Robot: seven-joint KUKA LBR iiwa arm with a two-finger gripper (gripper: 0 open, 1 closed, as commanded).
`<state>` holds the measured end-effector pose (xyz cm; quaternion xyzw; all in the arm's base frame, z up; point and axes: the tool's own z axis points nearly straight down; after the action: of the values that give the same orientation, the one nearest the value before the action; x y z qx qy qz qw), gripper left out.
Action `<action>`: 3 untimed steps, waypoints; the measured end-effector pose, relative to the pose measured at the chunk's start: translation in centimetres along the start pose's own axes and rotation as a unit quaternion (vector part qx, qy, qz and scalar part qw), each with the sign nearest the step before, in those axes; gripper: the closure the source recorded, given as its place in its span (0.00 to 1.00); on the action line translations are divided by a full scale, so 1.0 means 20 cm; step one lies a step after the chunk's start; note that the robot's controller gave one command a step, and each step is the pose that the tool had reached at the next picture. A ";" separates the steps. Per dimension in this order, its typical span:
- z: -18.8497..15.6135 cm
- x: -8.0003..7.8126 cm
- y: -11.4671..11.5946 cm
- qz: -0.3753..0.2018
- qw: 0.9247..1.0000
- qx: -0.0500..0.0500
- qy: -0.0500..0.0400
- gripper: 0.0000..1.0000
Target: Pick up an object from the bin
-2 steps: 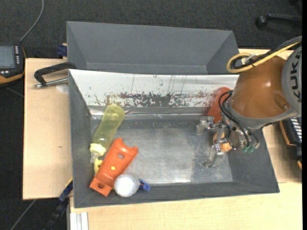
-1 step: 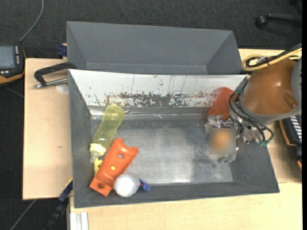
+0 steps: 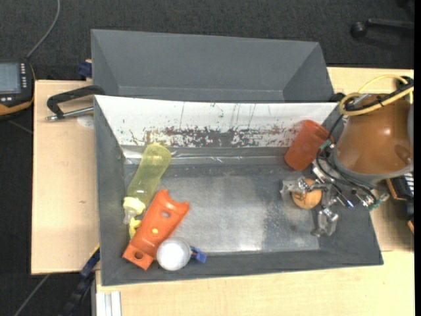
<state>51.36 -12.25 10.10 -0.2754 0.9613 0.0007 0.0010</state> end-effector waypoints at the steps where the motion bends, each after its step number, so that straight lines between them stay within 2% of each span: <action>1: 0.05 0.11 -0.01 -0.017 1.000 0.003 -0.004 0.00; 2: 0.08 -0.03 -0.13 -0.061 0.998 0.003 -0.004 0.00; 3: 0.09 -0.20 -0.22 -0.174 0.985 0.005 -0.006 0.00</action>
Offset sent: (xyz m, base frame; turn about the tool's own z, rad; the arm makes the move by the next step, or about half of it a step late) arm 0.0378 -0.0248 -0.0230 -0.1718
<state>57.15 -13.85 8.32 -0.4382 0.8989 -0.0031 0.0080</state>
